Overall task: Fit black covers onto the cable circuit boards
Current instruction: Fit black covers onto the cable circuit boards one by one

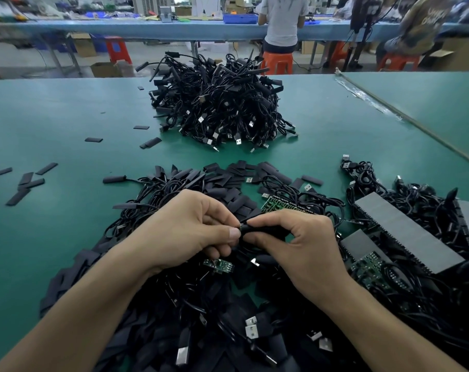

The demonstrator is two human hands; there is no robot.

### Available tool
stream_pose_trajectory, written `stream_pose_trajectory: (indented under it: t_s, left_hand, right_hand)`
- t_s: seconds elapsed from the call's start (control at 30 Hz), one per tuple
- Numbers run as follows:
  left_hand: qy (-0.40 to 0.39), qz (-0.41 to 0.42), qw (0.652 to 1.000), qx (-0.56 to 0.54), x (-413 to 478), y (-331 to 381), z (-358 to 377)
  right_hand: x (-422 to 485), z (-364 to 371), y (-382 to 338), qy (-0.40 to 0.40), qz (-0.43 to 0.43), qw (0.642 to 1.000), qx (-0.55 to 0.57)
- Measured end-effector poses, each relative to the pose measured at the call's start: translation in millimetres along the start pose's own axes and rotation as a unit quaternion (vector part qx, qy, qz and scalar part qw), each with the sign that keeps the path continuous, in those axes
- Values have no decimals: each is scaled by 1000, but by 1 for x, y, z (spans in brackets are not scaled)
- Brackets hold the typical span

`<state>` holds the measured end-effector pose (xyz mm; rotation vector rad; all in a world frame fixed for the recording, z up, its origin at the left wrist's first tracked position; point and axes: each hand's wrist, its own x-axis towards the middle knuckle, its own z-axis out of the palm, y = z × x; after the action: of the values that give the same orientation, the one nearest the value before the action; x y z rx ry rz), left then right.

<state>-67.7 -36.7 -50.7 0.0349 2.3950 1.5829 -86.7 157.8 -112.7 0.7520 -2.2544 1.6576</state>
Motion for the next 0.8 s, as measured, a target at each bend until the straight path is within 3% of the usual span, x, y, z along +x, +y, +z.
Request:
stream_pose_trajectory:
  t_s: [0.23, 0.37, 0.5, 0.8]
  left_hand:
    - [-2, -7, 1000, -4, 0, -2, 0]
    - [5, -11, 999, -43, 1, -1, 0]
    - [23, -14, 997, -70, 1, -1, -1]
    - [55, -4, 994, -93, 2, -2, 2]
  right_hand:
    - [1, -2, -5, -5, -64, 995, -73]
    - [1, -1, -8, 39, -35, 996, -67]
    - [4, -1, -6, 106, 40, 993, 16]
    - [5, 2, -8, 89, 68, 992, 58]
